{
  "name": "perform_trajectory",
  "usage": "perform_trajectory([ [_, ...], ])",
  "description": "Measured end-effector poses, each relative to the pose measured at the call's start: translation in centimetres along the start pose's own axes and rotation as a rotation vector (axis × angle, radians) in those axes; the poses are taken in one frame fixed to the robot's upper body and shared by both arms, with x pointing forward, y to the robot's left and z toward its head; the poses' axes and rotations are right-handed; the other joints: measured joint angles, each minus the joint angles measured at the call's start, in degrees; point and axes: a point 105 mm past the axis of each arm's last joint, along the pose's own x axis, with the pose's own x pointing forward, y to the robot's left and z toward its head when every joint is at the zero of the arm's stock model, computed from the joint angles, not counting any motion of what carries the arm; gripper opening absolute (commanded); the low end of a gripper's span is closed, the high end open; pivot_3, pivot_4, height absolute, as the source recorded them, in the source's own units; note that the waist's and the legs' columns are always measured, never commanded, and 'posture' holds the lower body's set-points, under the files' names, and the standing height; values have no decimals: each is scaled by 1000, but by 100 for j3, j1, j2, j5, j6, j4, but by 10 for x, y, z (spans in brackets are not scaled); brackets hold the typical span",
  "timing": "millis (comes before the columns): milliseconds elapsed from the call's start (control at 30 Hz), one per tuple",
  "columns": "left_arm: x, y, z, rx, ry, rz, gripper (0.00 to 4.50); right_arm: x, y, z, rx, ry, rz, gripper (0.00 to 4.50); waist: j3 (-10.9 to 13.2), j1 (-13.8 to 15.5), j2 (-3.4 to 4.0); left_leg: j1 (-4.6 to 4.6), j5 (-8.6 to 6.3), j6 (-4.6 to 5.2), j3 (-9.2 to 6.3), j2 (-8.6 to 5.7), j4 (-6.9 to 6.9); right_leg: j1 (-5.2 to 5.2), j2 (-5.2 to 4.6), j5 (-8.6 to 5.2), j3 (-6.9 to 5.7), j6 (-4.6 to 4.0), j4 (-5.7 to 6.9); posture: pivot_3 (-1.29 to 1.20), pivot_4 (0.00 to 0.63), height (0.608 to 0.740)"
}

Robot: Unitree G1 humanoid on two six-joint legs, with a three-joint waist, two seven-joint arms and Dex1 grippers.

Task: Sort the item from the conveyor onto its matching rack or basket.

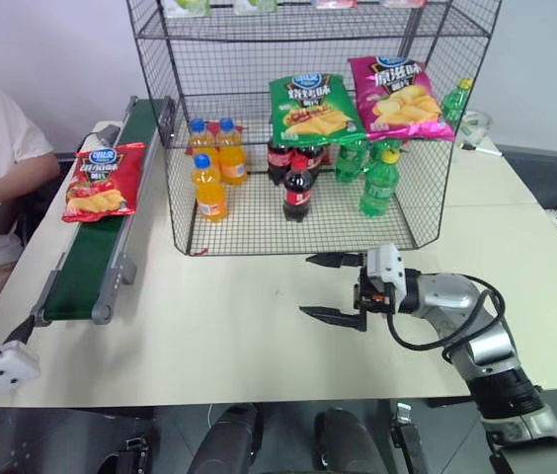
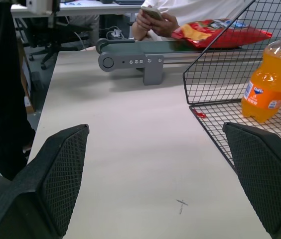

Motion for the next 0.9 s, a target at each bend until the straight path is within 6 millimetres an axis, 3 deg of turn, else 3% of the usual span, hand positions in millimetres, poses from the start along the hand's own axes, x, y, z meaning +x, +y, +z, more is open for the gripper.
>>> perform_trajectory([
  [233, 3, -15, 5, -11, -16, 16, 4152, 1, 0, -1, -3, 0, -2, 4500, -2, -8, -4, 3, 0, 0, -2, 0, 0, 2, 1, 2, -2, 2, 4, 0, 150, 740],
  [900, 9, -28, 11, 4, -31, 33, 4152, 8, 1, -2, -4, -6, -10, 4500, -4, -16, -6, 10, 1, 0, -2, 0, 2, 2, 5, 3, -2, 5, 15, 0, 150, 740],
])
